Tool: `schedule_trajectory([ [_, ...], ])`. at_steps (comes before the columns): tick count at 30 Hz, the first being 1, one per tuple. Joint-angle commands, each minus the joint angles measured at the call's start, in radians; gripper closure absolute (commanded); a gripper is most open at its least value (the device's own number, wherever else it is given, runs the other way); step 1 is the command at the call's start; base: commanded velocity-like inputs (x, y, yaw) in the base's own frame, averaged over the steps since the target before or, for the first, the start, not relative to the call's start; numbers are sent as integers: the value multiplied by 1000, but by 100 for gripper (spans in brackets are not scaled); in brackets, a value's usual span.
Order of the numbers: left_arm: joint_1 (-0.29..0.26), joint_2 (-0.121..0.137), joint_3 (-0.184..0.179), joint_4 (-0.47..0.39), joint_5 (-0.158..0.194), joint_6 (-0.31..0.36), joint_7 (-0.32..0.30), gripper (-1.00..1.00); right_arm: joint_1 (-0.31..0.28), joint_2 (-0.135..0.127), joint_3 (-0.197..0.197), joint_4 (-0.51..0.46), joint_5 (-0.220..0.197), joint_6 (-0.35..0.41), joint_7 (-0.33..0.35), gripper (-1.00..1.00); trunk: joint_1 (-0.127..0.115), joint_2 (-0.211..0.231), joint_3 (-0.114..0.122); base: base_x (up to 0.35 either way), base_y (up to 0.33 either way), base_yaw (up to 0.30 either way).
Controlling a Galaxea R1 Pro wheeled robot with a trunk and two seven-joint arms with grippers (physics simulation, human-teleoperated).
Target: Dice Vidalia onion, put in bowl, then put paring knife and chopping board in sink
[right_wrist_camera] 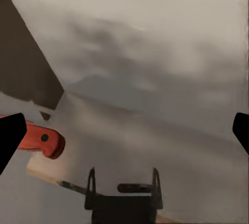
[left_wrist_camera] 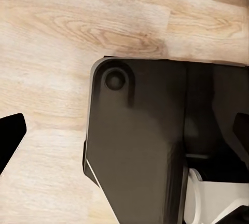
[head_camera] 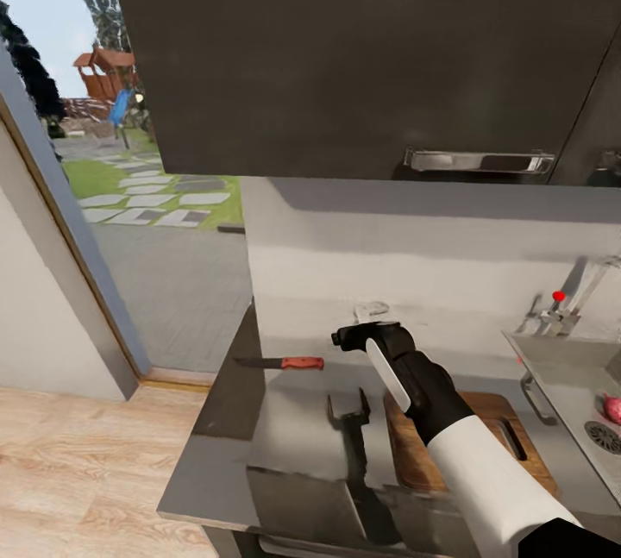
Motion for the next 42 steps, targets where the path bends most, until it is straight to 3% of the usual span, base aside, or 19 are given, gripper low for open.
schedule_trajectory([
  [1, 0, 0, 0, -1, 8, -1, -1, -100, -1, 0, 2, 0, -10, 3, -10, -100, 1, -2, -2, 25, 14, -130],
  [42, 1, -1, 0, -1, 8, -1, -2, -100, -1, 0, 2, 15, -10, -5, -7, -100, 1, -2, 0, 1, 52, -8],
])
